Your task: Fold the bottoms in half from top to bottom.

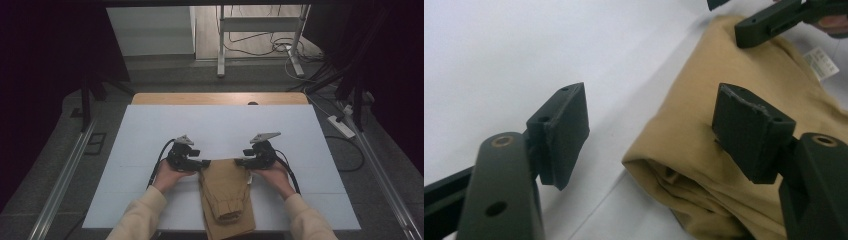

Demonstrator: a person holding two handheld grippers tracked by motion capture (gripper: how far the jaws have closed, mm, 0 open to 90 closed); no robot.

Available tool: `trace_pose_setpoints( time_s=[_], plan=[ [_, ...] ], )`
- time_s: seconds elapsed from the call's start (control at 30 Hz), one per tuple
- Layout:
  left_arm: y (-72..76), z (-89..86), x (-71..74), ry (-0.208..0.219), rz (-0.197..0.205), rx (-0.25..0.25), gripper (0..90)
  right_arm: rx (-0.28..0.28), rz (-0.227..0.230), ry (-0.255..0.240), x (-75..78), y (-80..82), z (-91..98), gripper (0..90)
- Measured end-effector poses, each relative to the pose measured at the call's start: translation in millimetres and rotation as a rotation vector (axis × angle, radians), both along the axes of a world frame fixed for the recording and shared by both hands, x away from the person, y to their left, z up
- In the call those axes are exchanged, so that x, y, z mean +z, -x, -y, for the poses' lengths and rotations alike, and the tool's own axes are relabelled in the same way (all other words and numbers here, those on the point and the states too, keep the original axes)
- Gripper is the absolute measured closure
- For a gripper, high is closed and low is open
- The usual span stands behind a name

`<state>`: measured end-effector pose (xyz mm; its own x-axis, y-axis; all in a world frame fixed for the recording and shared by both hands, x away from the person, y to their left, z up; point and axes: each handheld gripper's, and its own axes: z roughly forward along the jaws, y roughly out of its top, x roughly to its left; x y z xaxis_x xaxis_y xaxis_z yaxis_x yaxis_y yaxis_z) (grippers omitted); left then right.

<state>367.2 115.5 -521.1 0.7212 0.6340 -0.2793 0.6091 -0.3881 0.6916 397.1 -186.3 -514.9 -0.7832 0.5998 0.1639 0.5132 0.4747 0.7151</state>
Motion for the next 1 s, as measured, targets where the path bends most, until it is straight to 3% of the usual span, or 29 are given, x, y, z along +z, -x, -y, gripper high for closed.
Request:
trace_pose_setpoints(
  time_s=[0.3,0.4,0.67,0.8,1.0],
  plan=[
    [0.8,0.6,-7.0,-0.01,-0.044,-0.02,29.8,0.03,-0.052,0.023,-5.9,-0.5,-2.1,31.8],
    [0.9,-0.4,-10.2,-0.027,-0.058,-0.024,28.5,0.042,-0.057,0.04,-7.7,0.0,-3.5,30.3],
    [1.1,-3.7,-14.7,-0.015,-0.096,-0.02,26.8,0.055,-0.051,0.057,-7.2,2.9,-5.8,30.7],
    [2.7,-3.2,-14.3,-0.006,-0.119,-0.039,34.2,0.07,-0.056,0.068,-6.2,4.2,-6.0,36.4],
    [7.3,-1.9,-14.4,-0.004,-0.13,-0.057,48.4,0.096,-0.082,0.061,-5.1,6.0,-4.0,53.9]
  ],
)
